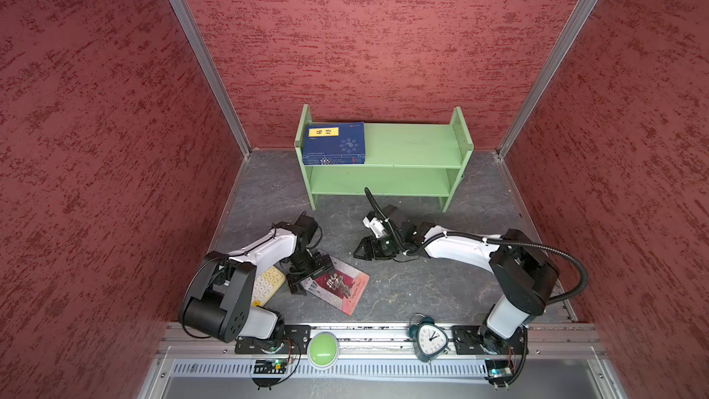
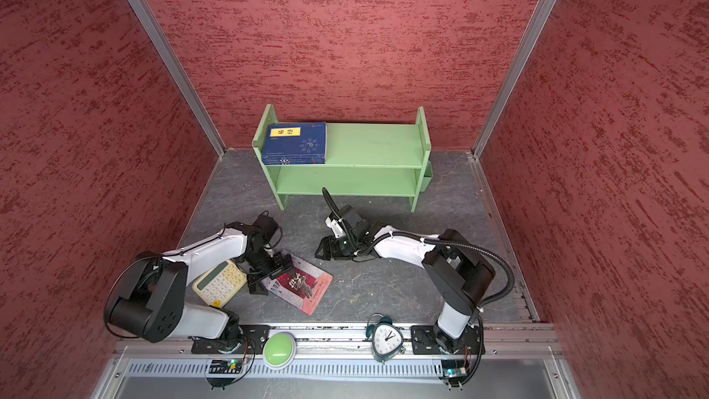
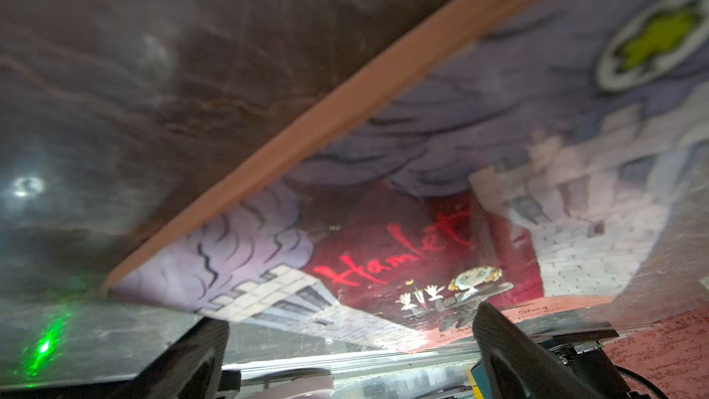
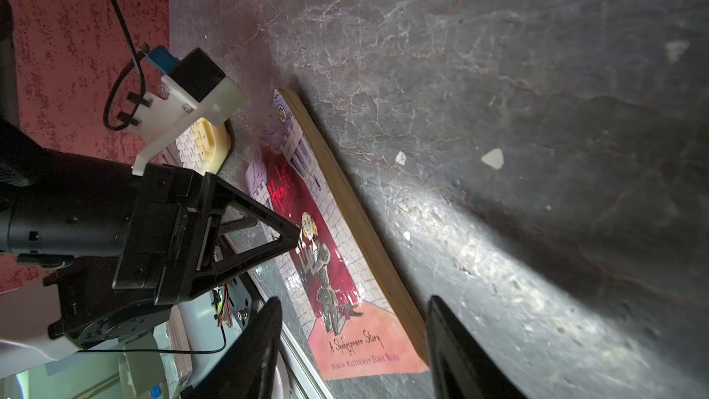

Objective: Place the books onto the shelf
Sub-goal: 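Close both grippers on opposite edges of the Hamlet picture book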

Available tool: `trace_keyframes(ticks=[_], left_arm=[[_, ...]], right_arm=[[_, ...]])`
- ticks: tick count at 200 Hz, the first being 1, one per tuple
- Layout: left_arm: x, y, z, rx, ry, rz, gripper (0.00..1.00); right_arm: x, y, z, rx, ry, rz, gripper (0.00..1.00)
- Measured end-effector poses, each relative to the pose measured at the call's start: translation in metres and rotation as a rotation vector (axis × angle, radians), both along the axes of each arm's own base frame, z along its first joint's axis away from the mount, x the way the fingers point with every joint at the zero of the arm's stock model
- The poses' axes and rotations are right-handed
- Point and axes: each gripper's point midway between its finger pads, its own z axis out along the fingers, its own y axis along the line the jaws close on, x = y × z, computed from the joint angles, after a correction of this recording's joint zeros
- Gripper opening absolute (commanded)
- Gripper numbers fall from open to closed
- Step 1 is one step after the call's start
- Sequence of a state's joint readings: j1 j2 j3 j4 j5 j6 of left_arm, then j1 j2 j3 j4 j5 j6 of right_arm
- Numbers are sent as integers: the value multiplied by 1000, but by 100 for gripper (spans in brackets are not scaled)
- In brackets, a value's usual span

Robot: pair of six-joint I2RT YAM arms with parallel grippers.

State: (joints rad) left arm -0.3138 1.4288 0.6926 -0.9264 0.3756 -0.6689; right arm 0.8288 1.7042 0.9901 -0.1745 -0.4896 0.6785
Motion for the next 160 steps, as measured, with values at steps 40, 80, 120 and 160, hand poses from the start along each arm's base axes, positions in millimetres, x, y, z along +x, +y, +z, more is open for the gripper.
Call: trace_keyframes(ticks=[40, 80, 120, 160], left_arm=[[12, -9, 2, -43, -31, 10, 99], [43, -26, 8, -115, -131, 6, 99], [74, -38, 14, -159, -248, -35, 99], [60, -37, 15, -196, -260, -54, 99]], right_arm=[[1, -1, -3, -8, 7, -5, 61], [7, -7, -10, -32, 16, -39, 61], [17, -18, -16, -50, 34, -96, 62], [15, -21, -18, -44, 59, -98, 62]])
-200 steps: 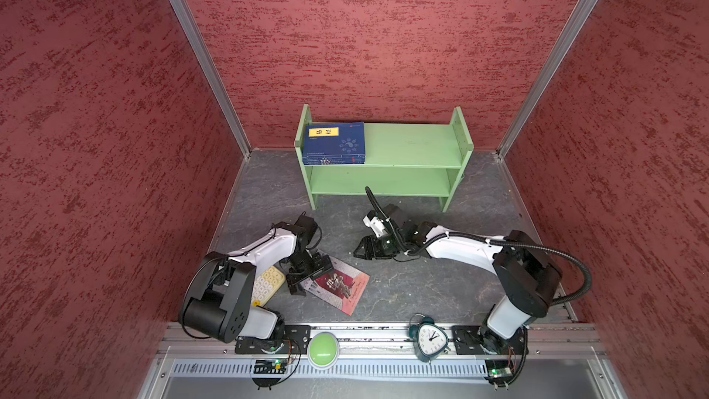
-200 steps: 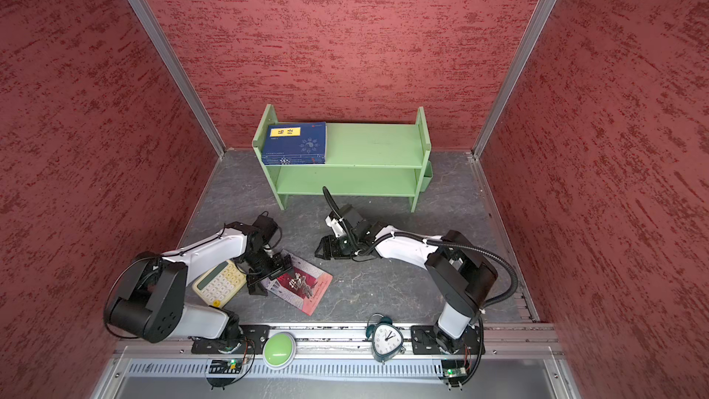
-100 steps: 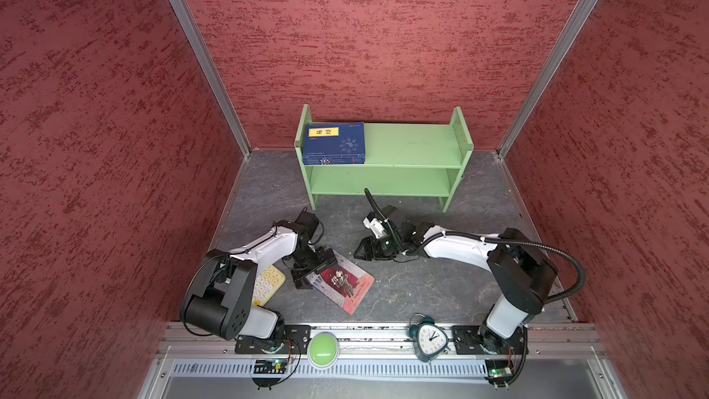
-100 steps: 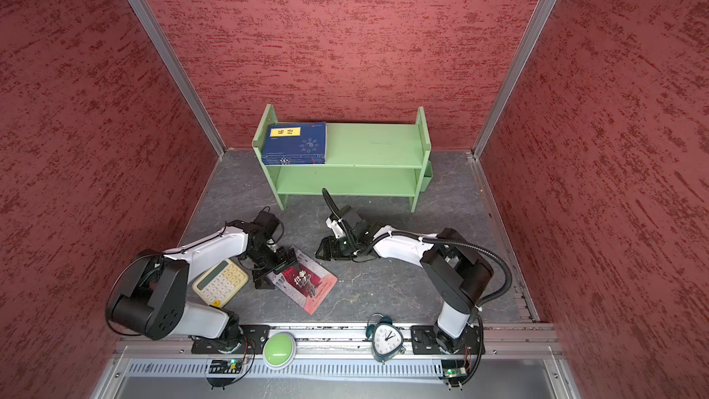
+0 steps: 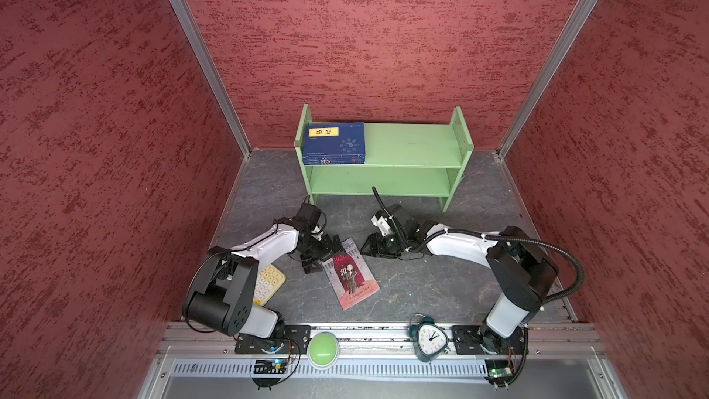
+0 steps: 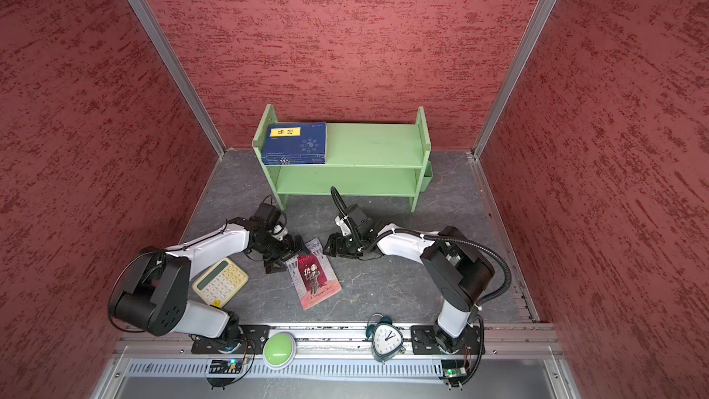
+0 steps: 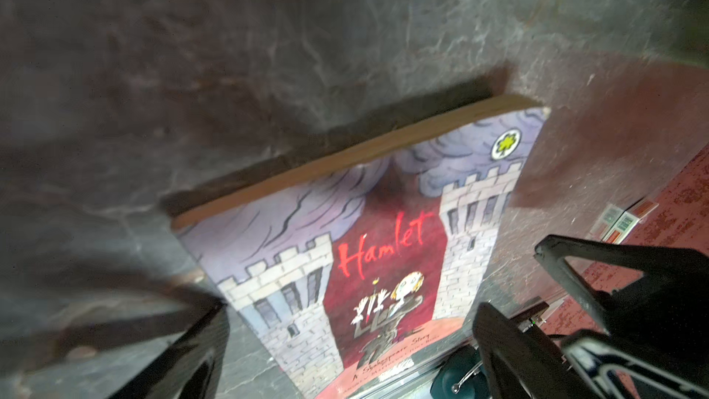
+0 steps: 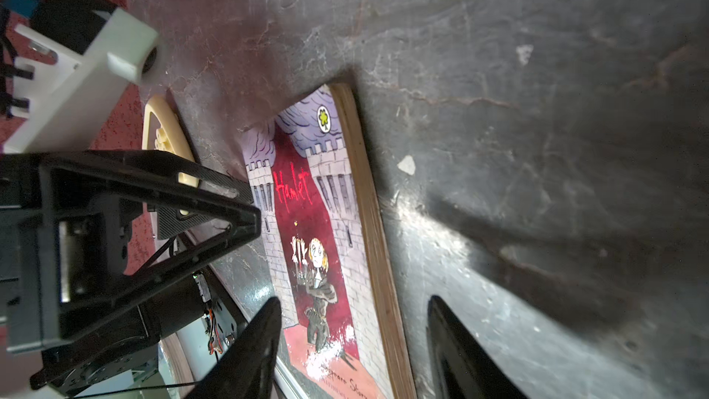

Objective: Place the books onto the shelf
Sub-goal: 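Close both grippers on opposite edges of the Hamlet picture book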

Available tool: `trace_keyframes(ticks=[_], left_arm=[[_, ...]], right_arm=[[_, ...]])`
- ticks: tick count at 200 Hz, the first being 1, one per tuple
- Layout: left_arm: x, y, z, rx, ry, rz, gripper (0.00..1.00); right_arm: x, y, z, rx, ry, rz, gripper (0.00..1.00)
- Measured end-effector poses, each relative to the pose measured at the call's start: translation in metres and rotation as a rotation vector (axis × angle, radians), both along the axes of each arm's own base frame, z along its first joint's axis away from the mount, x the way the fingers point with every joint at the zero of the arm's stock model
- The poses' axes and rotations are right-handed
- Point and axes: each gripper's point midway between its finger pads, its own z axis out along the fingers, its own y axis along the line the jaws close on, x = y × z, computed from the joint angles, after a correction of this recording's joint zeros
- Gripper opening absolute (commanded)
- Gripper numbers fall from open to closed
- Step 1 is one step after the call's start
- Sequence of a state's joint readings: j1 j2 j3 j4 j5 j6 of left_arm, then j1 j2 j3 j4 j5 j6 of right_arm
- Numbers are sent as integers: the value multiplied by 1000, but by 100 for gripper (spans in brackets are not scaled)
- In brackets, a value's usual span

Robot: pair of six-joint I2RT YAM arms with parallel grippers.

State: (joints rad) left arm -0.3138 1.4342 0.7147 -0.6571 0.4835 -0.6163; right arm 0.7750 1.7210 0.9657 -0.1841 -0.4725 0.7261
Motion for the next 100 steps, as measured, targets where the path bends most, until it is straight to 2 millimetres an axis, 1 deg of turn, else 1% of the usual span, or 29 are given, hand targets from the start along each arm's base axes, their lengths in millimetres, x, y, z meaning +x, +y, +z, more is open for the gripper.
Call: trace_keyframes(ticks=[19, 39, 91, 100], left_arm=[[-10, -1, 0, -27, 4, 0, 99], [-15, -4, 0, -52, 2, 0, 99], [-15, -21, 1, -125, 31, -23, 99], [-14, -25, 2, -137, 38, -27, 99]], right_arm=[[-3, 1, -1, 7, 15, 9, 62], [-7, 2, -6, 10, 42, 23, 62], [-15, -1, -27, -29, 110, 34, 61], [-16, 0, -28, -26, 117, 39, 61]])
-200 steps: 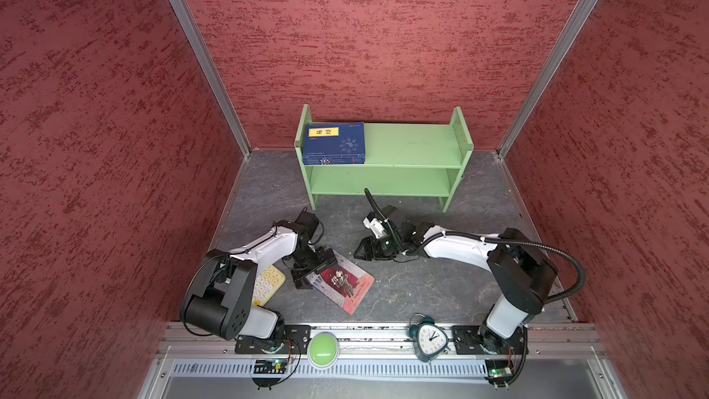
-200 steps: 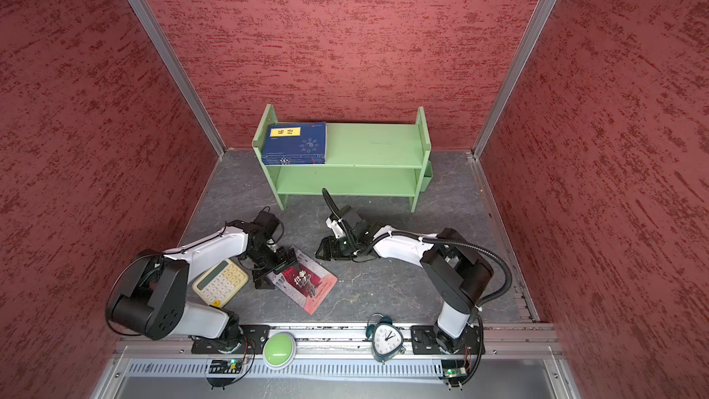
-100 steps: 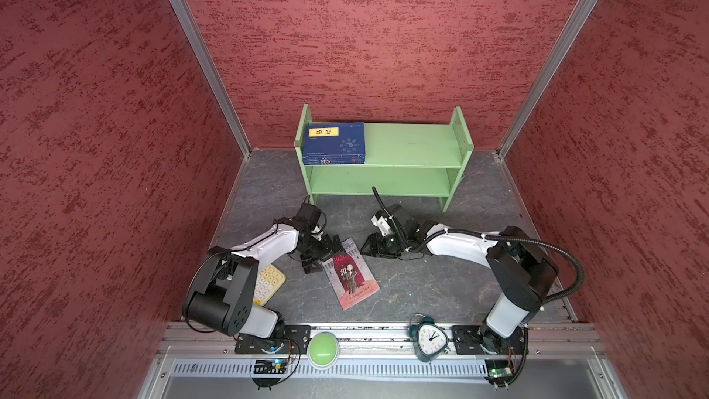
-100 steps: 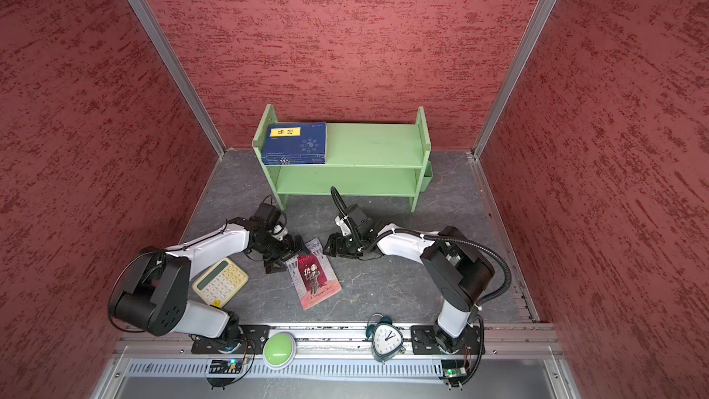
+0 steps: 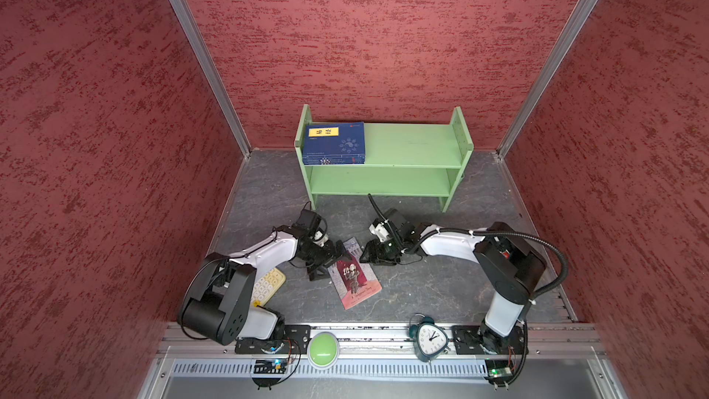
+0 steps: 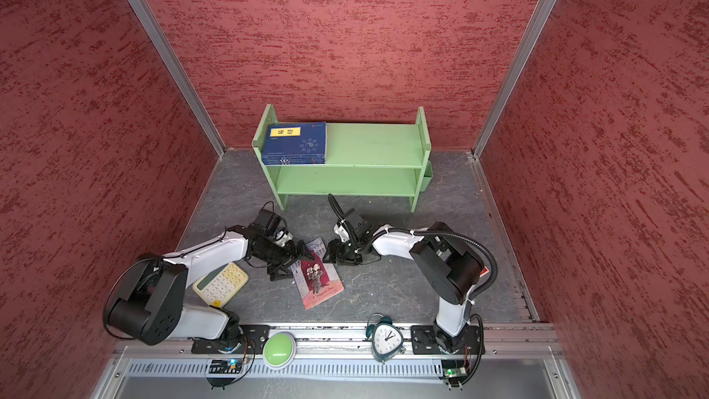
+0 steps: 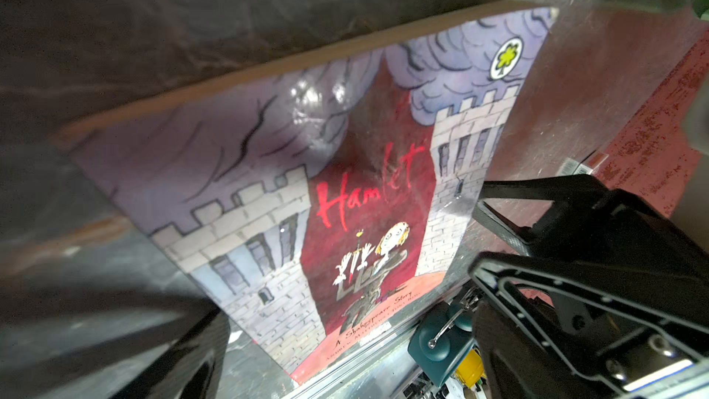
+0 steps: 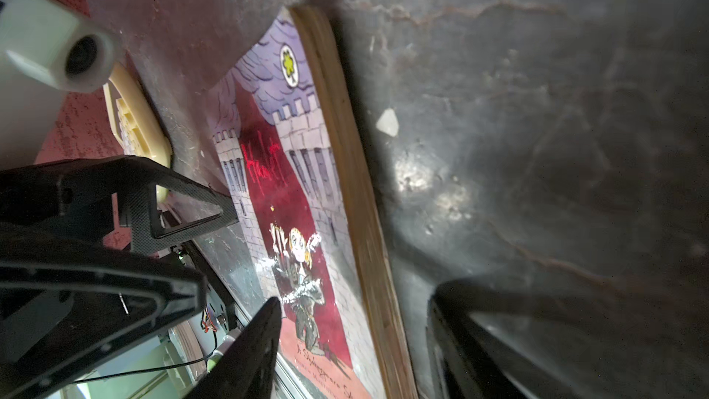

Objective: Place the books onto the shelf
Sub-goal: 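Close both grippers on opposite edges of the Hamlet picture book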

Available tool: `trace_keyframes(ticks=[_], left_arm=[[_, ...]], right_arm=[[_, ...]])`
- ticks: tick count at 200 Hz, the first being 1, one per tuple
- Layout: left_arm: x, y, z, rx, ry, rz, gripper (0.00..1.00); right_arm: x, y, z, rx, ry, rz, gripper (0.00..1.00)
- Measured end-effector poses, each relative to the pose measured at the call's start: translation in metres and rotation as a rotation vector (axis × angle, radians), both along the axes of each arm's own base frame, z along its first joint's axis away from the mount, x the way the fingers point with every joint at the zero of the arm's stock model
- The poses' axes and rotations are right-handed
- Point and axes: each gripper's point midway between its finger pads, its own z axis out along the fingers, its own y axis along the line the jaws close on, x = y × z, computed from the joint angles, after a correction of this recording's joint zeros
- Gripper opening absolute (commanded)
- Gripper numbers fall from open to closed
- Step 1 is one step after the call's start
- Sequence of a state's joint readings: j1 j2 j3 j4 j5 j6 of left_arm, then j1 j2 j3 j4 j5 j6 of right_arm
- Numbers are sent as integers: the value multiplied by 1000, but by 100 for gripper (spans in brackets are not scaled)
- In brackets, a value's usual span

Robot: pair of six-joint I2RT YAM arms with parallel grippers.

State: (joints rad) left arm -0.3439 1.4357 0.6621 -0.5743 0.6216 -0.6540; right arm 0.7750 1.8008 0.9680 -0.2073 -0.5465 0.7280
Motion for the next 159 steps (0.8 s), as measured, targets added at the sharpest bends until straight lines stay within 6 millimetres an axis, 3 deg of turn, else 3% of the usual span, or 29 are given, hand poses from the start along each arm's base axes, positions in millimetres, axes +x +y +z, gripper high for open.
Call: trace_keyframes(ticks=[159], left_arm=[[-1, -12, -1, -72, -12, -67, 99]], right_arm=[[1, 2, -3, -15, 31, -4, 60]])
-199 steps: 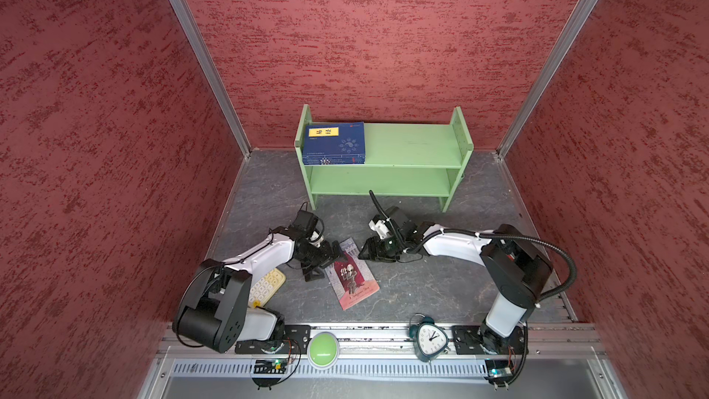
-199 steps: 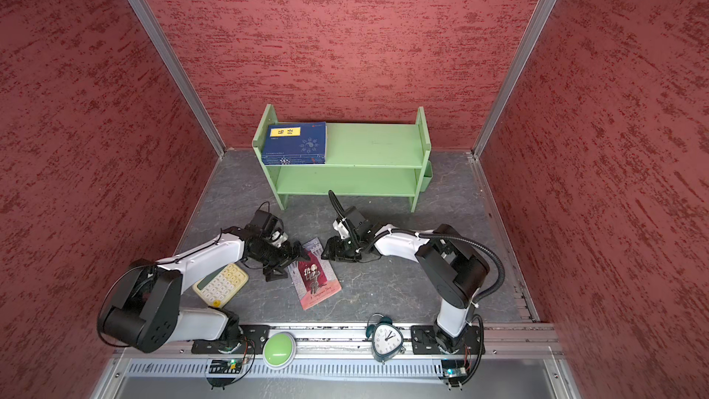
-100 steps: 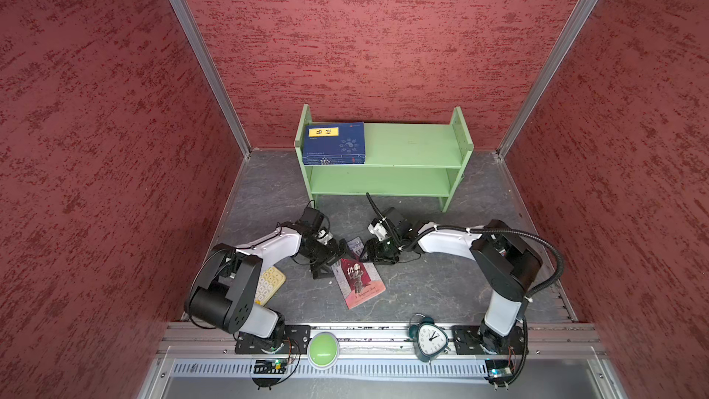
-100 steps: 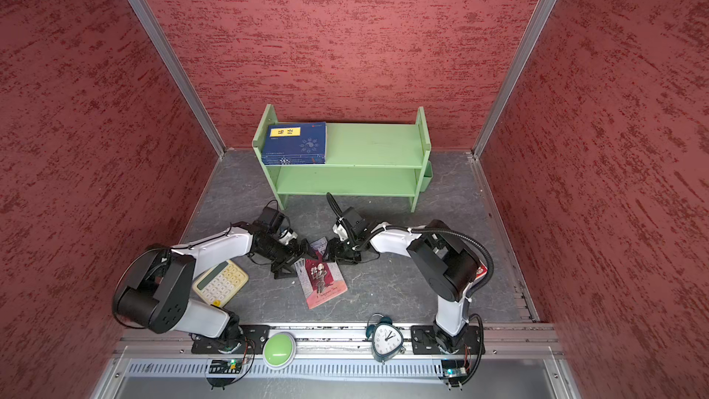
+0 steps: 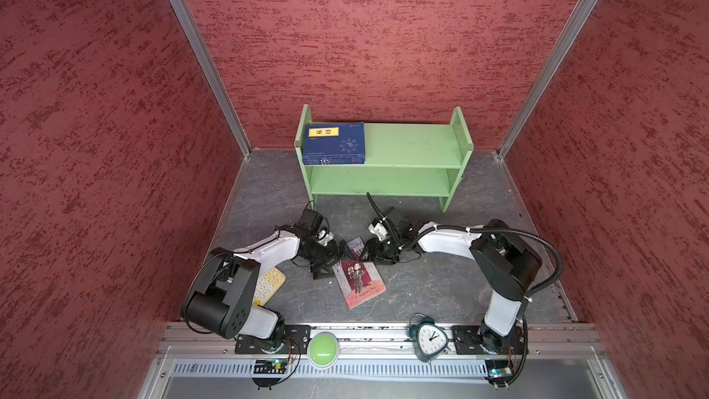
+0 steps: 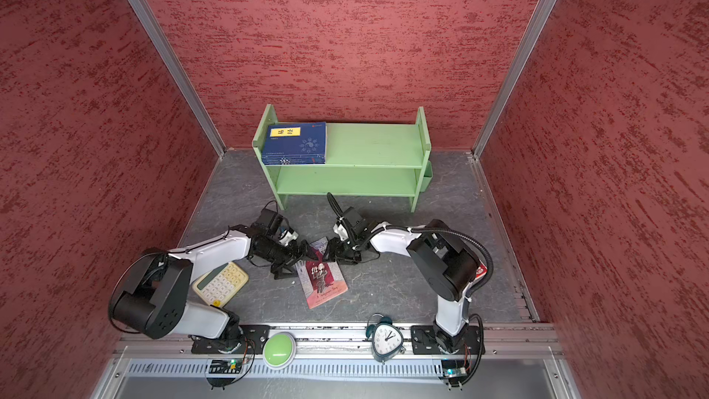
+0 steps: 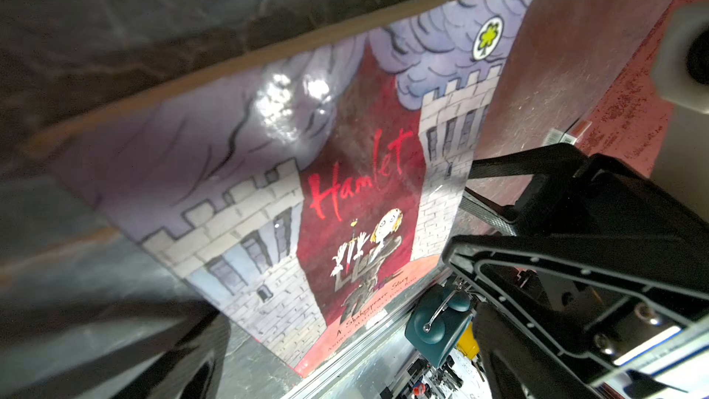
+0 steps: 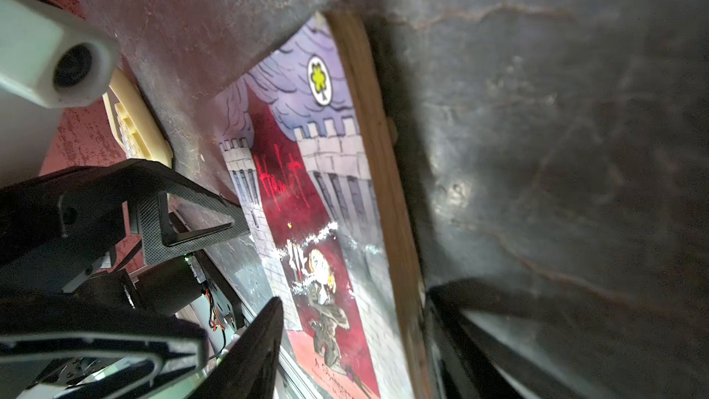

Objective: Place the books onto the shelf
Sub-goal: 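Close both grippers on opposite edges of the Hamlet picture book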

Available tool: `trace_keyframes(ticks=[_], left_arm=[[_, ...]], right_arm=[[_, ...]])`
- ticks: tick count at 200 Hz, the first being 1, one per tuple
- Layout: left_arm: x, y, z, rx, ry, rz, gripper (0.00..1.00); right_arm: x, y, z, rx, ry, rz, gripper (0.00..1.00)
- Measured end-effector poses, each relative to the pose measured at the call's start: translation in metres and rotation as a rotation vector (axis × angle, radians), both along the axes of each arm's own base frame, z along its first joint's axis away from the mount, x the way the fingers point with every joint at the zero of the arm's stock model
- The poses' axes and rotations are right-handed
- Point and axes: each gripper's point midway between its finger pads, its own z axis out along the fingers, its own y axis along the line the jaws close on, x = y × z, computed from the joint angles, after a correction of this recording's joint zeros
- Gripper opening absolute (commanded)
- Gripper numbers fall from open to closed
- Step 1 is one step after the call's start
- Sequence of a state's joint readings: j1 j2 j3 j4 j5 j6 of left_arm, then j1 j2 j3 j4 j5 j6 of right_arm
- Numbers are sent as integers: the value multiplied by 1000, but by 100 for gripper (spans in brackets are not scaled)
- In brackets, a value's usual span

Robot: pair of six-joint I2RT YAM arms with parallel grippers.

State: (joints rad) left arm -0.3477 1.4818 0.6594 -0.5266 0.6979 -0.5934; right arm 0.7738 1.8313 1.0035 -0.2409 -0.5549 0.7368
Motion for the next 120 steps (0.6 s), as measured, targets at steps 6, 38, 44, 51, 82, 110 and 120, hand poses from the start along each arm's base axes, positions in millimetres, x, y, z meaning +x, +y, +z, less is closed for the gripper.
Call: trace_keyframes(ticks=[6, 38, 44, 51, 82, 110, 120], left_arm=[[2, -2, 1, -12, 1, -3, 99], [8, -4, 4, -75, 50, 1, 100], [9, -4, 5, -90, 55, 5, 100], [10, -3, 6, -102, 55, 9, 100], [6, -1, 9, -130, -28, -4, 99], [8, -2, 10, -139, -59, -5, 100], [12, -3, 11, -144, -82, -7, 100]], right_arm=[[0, 0, 0, 2, 2, -1, 60], [0, 0, 0, 19, 16, -12, 60], [0, 0, 0, 21, 19, -14, 60], [0, 0, 0, 21, 22, -16, 60], [1, 0, 0, 23, 30, -26, 60], [3, 2, 0, 30, 30, -30, 59], [5, 6, 0, 44, 26, -27, 59]])
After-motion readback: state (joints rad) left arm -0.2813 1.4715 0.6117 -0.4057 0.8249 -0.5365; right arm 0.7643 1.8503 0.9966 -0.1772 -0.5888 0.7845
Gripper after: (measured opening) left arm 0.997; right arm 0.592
